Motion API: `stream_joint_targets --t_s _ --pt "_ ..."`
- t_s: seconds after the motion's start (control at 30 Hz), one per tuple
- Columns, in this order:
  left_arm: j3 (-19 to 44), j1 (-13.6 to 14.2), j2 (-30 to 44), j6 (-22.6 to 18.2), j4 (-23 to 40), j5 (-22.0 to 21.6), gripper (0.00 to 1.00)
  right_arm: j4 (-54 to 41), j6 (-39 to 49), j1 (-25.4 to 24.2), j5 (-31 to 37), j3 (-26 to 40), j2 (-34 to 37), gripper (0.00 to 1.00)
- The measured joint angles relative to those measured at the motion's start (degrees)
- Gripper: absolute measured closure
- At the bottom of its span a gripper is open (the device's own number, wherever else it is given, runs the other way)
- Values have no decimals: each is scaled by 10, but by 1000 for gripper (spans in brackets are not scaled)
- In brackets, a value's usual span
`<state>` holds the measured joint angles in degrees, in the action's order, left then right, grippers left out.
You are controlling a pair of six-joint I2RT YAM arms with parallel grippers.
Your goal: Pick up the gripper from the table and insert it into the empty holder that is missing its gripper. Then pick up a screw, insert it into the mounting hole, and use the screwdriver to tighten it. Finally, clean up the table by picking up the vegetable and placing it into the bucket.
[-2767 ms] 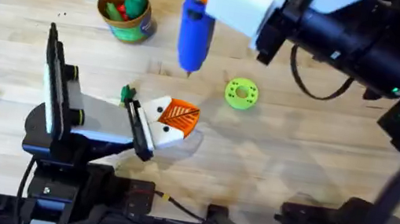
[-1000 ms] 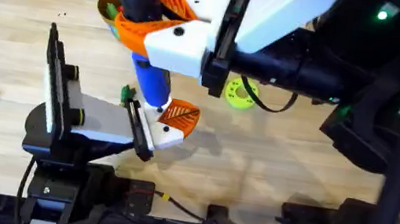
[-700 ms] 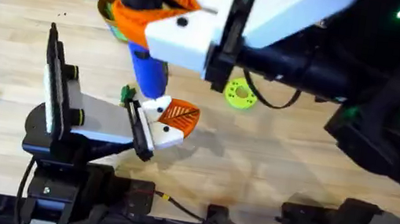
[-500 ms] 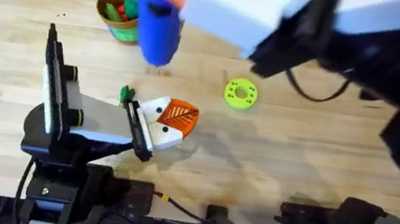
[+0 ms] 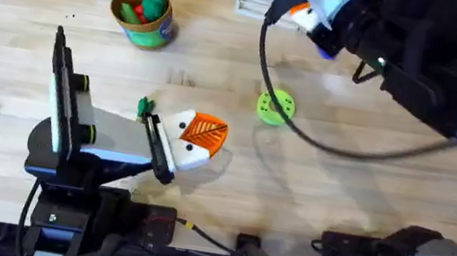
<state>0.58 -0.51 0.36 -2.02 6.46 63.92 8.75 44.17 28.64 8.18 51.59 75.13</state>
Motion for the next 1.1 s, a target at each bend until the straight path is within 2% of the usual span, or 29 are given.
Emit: stream_joint_targets --t_s 0.1,0.2,0.57,0.73,0.77,0.93,1.0,1.1 --pt "0 0 0 0 0 0 996 -2 68 -36 64 0 47 903" --pt "0 0 0 -1 0 0 996 -12 118 -58 97 0 91 904" --pt "0 0 0 -1 0 0 996 -13 239 -82 132 0 260 907" --pt "0 0 0 -1 0 0 996 -7 257 -81 143 4 276 904" --pt "0 0 0 -1 0 0 996 -9 255 -81 143 5 276 816" --pt "0 0 0 -1 0 0 996 -14 252 -81 152 21 275 73" --pt "0 0 0 -1 0 0 996 -24 240 -82 153 29 274 14" --pt "0 0 0 -1 0 0 996 -37 213 -82 158 30 272 9"
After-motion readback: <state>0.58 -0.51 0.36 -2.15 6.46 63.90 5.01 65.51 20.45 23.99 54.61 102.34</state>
